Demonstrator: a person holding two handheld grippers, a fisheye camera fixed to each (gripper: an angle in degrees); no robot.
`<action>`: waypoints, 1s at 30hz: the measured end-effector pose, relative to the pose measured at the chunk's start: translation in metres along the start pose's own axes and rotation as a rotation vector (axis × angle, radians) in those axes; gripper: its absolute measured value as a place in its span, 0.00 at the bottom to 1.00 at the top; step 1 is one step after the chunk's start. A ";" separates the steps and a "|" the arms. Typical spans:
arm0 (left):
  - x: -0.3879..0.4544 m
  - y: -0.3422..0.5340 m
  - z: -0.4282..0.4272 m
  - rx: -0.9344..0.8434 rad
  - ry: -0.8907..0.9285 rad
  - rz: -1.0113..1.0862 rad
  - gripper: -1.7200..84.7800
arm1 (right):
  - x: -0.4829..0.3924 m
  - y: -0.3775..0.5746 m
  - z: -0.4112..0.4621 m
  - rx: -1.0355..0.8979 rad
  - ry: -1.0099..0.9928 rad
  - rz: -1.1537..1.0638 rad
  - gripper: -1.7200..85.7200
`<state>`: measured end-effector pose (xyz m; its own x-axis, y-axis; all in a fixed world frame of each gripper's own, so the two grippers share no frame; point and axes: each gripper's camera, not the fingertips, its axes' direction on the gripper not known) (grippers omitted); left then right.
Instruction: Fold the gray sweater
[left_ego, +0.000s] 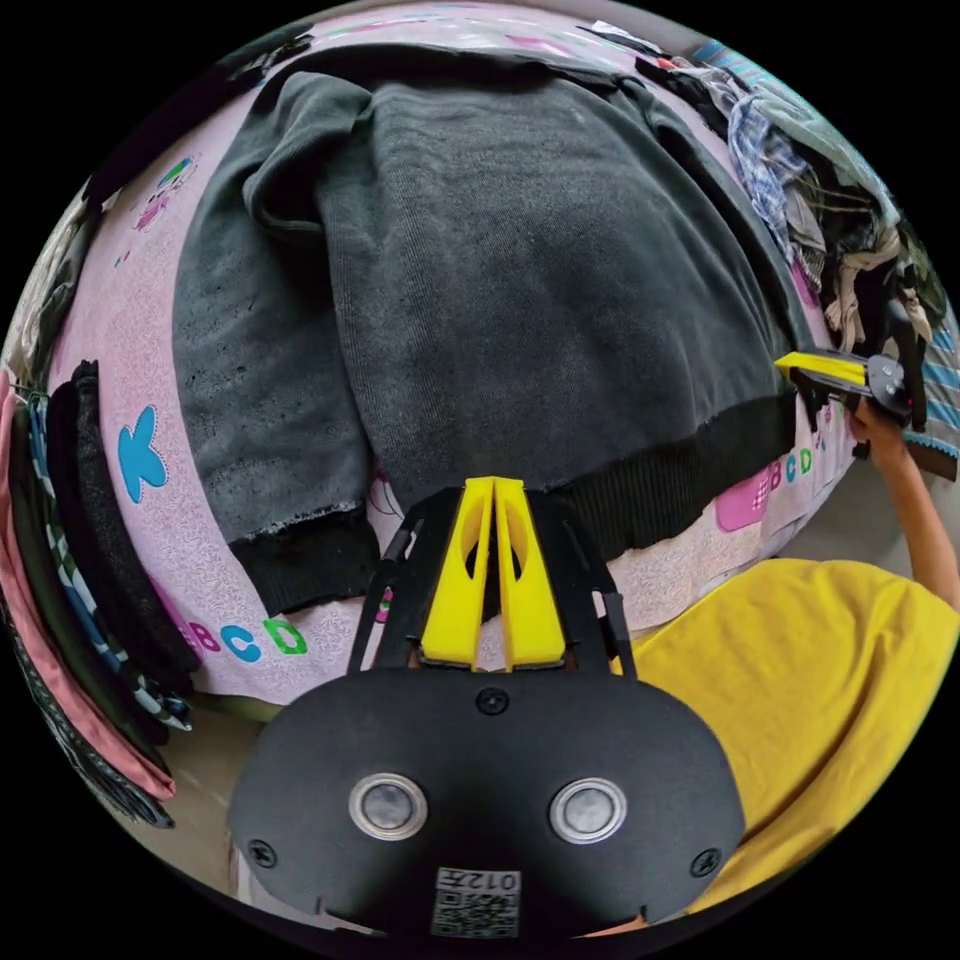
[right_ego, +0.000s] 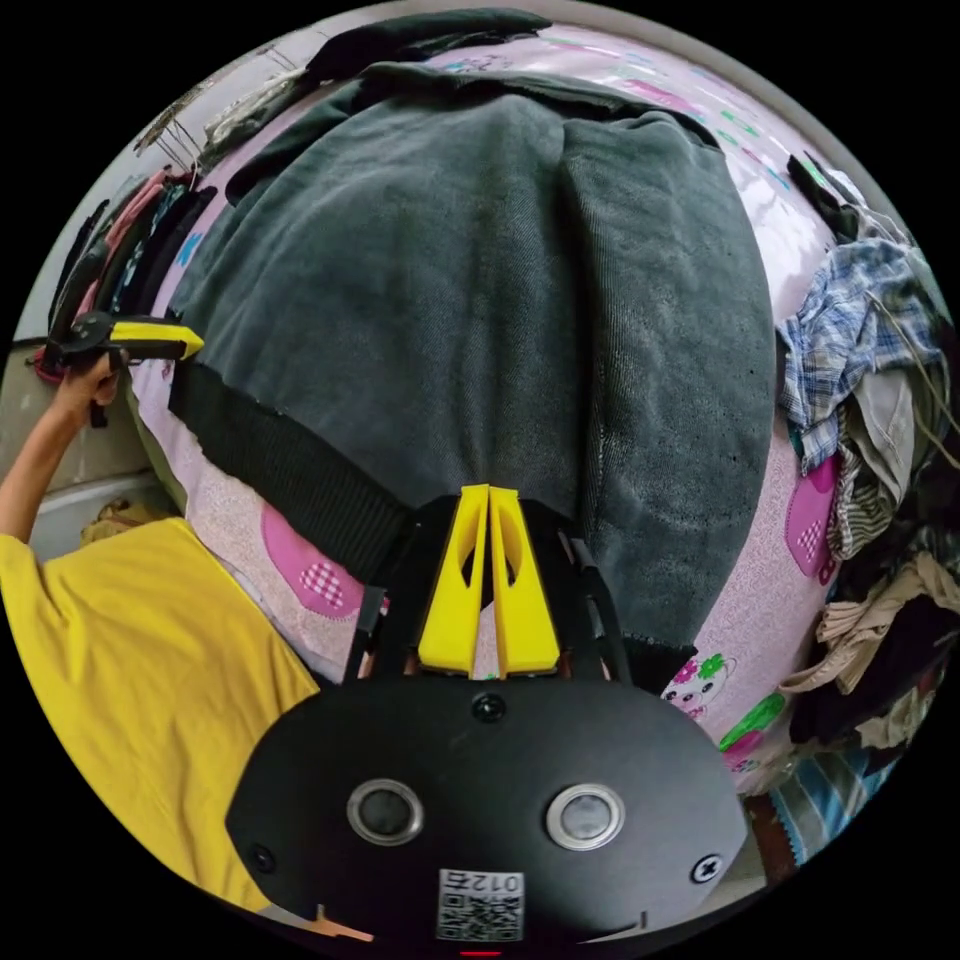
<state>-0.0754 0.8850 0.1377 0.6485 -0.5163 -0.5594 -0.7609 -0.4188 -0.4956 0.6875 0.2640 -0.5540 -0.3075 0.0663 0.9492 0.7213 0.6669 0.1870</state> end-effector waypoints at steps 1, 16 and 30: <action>-0.013 0.006 0.000 -0.021 -0.021 0.019 0.03 | 0.009 -0.003 -0.004 -0.057 0.015 -0.035 0.03; -0.180 0.123 -0.040 -0.027 0.221 0.089 0.02 | 0.112 0.004 -0.103 -0.109 -0.045 -0.097 0.02; -0.350 -0.097 -0.133 0.164 0.151 -0.015 0.02 | 0.333 -0.172 -0.212 0.380 -0.388 0.448 0.02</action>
<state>-0.2312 1.0071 0.4703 0.6397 -0.6224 -0.4511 -0.7295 -0.3065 -0.6115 0.5923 0.0139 -0.2169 -0.2820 0.6083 0.7419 0.5851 0.7219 -0.3695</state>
